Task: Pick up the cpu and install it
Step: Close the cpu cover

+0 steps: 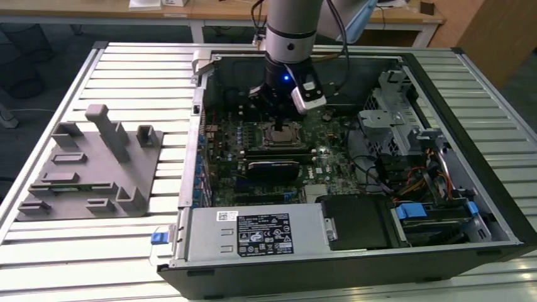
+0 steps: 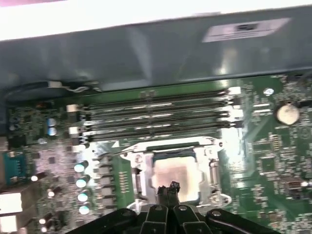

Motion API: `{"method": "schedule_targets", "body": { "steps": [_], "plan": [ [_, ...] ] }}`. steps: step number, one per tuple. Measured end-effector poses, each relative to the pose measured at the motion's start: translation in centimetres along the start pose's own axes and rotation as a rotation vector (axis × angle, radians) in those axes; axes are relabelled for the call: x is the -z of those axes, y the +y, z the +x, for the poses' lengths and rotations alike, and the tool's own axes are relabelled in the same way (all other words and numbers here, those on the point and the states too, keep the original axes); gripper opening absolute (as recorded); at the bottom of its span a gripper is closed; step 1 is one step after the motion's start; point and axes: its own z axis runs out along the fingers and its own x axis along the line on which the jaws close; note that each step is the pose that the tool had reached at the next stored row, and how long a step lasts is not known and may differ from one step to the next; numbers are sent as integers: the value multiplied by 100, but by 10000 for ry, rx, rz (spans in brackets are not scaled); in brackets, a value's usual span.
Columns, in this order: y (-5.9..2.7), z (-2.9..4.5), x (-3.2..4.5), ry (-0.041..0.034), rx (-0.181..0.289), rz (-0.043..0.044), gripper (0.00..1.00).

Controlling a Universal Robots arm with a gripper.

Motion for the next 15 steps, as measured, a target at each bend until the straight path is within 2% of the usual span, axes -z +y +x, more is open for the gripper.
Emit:
{"method": "schedule_targets", "body": {
  "steps": [4, 7, 11, 15],
  "plan": [
    [13, -48, 1, 0, 0, 1, 11],
    [24, -47, 10, 1, 3, 4, 11],
    [25, -46, 76, 0, 10, 3, 11],
    [26, -46, 82, -1, 12, 0, 11]
  ]
}}
